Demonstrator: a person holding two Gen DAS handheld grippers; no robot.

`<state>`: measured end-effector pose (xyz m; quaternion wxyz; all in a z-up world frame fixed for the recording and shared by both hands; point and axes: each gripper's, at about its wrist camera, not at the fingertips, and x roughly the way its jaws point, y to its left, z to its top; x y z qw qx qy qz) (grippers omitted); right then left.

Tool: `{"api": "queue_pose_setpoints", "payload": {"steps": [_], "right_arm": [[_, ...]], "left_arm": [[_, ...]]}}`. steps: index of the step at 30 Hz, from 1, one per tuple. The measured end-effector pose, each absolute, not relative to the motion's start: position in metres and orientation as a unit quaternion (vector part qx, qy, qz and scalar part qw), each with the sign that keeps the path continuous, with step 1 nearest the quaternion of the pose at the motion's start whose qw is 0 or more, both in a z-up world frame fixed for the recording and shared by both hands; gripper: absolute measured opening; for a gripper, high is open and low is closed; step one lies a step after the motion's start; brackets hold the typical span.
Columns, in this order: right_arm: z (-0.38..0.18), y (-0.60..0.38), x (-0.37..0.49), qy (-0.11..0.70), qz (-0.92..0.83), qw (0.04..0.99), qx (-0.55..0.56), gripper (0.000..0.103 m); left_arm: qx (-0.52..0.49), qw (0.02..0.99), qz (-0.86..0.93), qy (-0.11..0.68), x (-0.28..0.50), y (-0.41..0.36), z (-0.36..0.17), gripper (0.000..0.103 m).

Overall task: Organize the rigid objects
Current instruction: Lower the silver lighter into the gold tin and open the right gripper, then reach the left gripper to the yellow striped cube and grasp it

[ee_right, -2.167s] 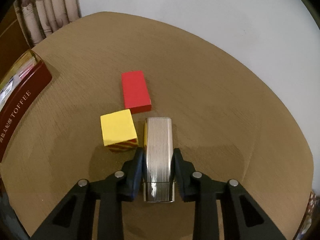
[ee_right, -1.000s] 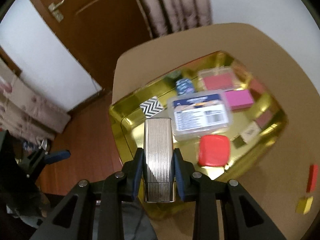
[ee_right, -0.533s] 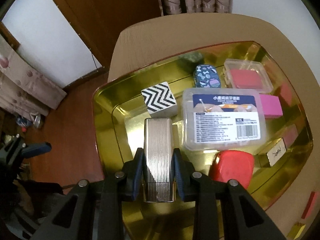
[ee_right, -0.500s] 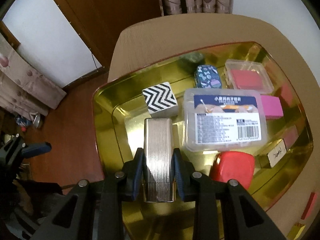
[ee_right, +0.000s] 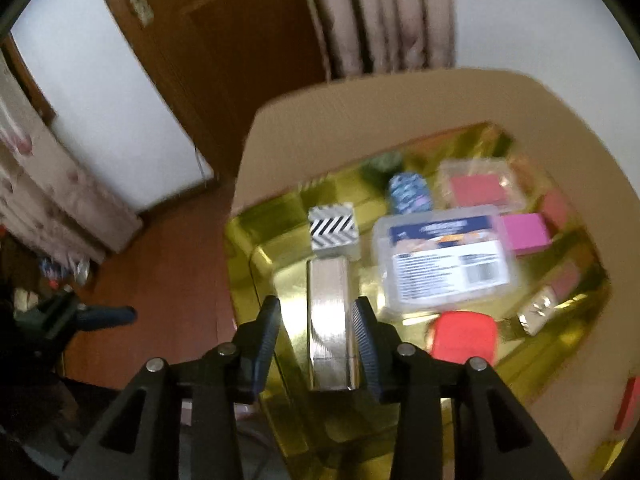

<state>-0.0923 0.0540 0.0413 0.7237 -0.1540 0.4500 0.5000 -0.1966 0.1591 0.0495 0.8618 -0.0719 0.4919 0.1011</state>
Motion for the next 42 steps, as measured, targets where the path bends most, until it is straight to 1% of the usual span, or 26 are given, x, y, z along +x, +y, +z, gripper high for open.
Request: {"api": "queue_pose_setpoints", "payload": {"steps": [3,7,10,13,15,19,24,28,30,31,36,42], "right_arm": [[0.059,0.005,-0.091,0.417,0.483,0.766,-0.080,0.038],[0.056,-0.082,-0.090,0.378,0.357,0.853,-0.051,0.038],[0.030,-0.165,-0.081,0.396,0.230,0.888,-0.036,0.038],[0.004,-0.237,-0.072,0.420,0.141,0.897,-0.011,0.038],[-0.008,-0.274,-0.071,0.425,0.092,0.901,-0.004,0.038],[-0.026,-0.333,-0.066,0.425,0.009,0.905,0.010,0.038],[-0.034,-0.379,-0.058,0.414,-0.036,0.907,0.071,0.038],[-0.035,-0.390,-0.058,0.406,-0.045,0.908,0.094,0.041],[-0.033,-0.392,-0.060,0.396,-0.038,0.912,0.101,0.048],[-0.032,-0.397,-0.062,0.392,-0.036,0.913,0.103,0.056],[-0.029,-0.407,-0.078,0.378,-0.021,0.917,0.126,0.057],[-0.022,-0.425,-0.096,0.357,-0.001,0.922,0.150,0.057]], "left_arm": [[-0.063,0.864,0.100,0.490,-0.198,0.155,0.051,0.090],[-0.046,0.867,0.091,0.488,-0.201,0.144,0.052,0.090],[-0.032,0.872,0.074,0.483,-0.203,0.130,0.054,0.090],[0.000,0.875,0.056,0.480,-0.205,0.109,0.056,0.090],[0.020,0.873,0.040,0.485,-0.202,0.093,0.056,0.091],[0.022,0.869,0.003,0.494,-0.190,0.064,0.058,0.090],[0.057,0.883,-0.026,0.464,-0.160,0.014,0.073,0.091],[0.093,0.897,-0.045,0.429,-0.131,-0.028,0.078,0.092],[0.106,0.902,-0.055,0.415,-0.116,-0.049,0.078,0.092],[0.112,0.904,-0.058,0.408,-0.110,-0.057,0.078,0.092],[0.129,0.909,-0.069,0.391,-0.077,-0.093,0.073,0.093],[0.120,0.901,-0.064,0.411,-0.031,-0.119,0.057,0.093]]}}
